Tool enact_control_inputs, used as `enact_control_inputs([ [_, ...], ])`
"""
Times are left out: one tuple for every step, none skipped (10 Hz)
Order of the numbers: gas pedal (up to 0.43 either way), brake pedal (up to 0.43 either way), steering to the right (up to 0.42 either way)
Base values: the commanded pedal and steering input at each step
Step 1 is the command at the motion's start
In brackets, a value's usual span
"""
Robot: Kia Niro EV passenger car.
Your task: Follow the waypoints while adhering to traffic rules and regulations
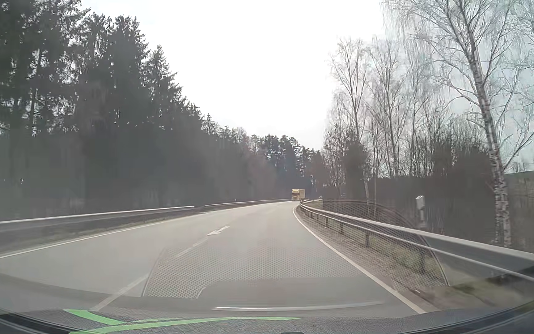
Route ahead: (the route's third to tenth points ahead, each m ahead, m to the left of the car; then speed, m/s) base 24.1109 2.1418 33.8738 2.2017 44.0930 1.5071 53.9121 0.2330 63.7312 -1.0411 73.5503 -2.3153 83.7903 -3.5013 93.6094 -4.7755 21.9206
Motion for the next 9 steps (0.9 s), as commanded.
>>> enact_control_inputs([
  [0.299, 0.000, 0.006],
  [0.299, 0.000, 0.007],
  [0.299, 0.000, 0.007],
  [0.299, 0.000, 0.008],
  [0.299, 0.000, 0.008],
  [0.299, 0.000, 0.009],
  [0.299, 0.000, 0.009],
  [0.299, 0.000, 0.010],
  [0.299, 0.000, 0.012],
])
